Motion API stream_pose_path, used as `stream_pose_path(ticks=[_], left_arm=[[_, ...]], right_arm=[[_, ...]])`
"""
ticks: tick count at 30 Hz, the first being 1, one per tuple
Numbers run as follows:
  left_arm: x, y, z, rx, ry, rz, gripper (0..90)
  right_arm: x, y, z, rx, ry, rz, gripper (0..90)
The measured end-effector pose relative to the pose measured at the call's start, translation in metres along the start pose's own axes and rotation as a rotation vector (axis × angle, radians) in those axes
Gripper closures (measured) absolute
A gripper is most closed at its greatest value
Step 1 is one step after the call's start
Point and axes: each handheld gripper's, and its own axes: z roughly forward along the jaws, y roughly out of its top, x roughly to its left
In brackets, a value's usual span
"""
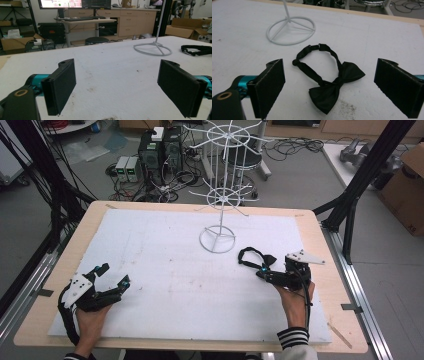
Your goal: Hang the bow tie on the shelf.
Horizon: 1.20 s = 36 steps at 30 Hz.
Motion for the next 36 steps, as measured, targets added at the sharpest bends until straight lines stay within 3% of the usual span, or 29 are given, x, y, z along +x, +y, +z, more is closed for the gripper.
stream_pose_path(ticks=[12,15,22,33,36], left_arm=[[0.000,0.000,0.000,0.000,-0.001,0.001,15.5],[0.000,0.000,0.000,0.000,-0.001,0.001,15.5],[0.000,0.000,0.000,0.001,-0.002,0.000,15.5],[0.001,0.000,0.000,0.002,0.000,0.000,15.5],[0.001,0.000,0.000,0.002,-0.001,-0.001,15.5]], right_arm=[[-0.003,0.016,0.020,0.127,-0.062,0.039,8.8],[-0.004,0.018,0.023,0.142,-0.056,0.062,20.2],[-0.005,0.019,0.034,0.196,-0.078,0.091,23.0],[-0.012,0.016,0.050,0.244,-0.087,0.148,44.8],[-0.012,0.015,0.053,0.268,-0.093,0.144,50.4]])
